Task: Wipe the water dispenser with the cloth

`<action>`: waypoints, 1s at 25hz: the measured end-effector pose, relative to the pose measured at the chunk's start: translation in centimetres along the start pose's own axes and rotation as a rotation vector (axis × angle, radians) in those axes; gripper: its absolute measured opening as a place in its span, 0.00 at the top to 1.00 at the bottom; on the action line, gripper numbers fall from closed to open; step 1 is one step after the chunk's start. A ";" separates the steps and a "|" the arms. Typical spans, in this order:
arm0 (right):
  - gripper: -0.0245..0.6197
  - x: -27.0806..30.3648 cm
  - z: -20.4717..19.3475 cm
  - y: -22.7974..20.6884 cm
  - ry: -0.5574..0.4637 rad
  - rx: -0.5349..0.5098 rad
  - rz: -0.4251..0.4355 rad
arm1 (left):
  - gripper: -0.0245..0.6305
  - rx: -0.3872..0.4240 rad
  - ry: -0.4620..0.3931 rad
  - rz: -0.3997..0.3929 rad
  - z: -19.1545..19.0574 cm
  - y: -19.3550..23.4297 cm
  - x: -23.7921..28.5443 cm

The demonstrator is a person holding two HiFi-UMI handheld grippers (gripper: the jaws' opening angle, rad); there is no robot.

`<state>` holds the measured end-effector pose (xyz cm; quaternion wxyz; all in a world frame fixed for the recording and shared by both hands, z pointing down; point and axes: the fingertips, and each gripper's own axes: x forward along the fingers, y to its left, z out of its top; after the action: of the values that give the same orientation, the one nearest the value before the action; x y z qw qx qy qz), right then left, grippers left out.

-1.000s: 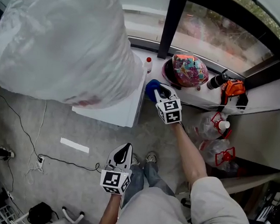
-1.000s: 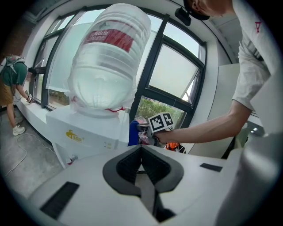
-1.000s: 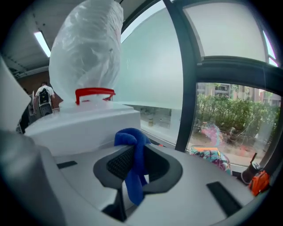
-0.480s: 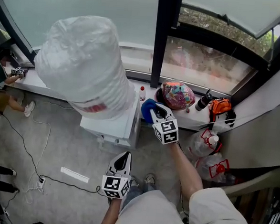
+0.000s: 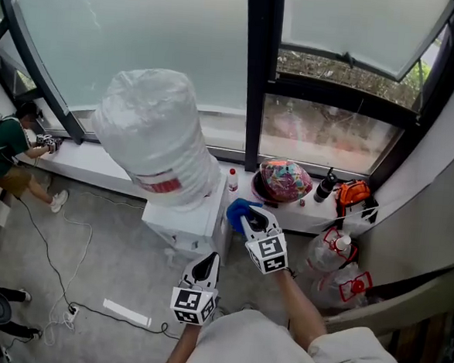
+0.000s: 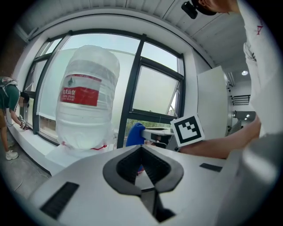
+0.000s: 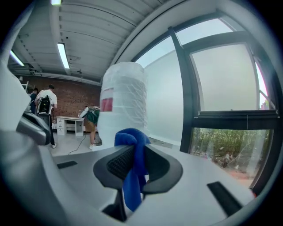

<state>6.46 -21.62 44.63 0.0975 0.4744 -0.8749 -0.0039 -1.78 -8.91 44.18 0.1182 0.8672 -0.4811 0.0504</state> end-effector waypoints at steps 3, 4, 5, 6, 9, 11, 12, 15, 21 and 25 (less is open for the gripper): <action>0.85 -3.3 -0.5 2.8 0.003 -0.005 0.009 | 0.94 0.011 0.001 -0.008 -0.3 -0.8 -1.2; 0.85 -4.6 -0.9 3.7 0.006 0.006 0.009 | 0.94 0.012 0.005 -0.006 -0.5 -0.9 -1.8; 0.85 -6.0 -1.1 4.5 0.006 0.021 0.004 | 0.94 0.013 0.012 -0.005 -0.9 -1.0 -2.3; 0.85 -7.4 -1.2 5.3 0.001 0.038 -0.001 | 0.94 0.013 0.021 -0.005 -1.2 -1.0 -2.7; 0.85 -11.5 -1.1 7.3 0.003 0.065 0.006 | 0.94 0.005 0.034 -0.002 -1.7 -1.3 -3.7; 0.85 -13.6 -0.8 8.4 0.001 0.079 0.015 | 0.94 0.006 0.033 0.000 -1.7 -1.5 -4.4; 0.85 -14.6 -0.6 9.0 -0.002 0.083 0.020 | 0.94 0.009 0.033 -0.001 -1.7 -1.7 -4.8; 0.85 -16.7 -0.5 10.3 0.006 0.102 0.046 | 0.94 0.007 0.037 0.002 -2.1 -2.5 -5.5; 0.85 -18.0 -2.0 10.7 0.027 0.114 0.078 | 0.94 -0.015 0.050 0.014 -3.1 -4.3 -5.6; 0.85 -18.6 -2.3 10.9 0.029 0.103 0.099 | 0.94 -0.025 0.048 0.024 -3.4 -5.3 -6.2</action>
<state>7.67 0.03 44.87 0.0856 0.4351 -0.8947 0.0529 -0.51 -0.26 45.43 0.1401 0.8584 -0.4890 0.0667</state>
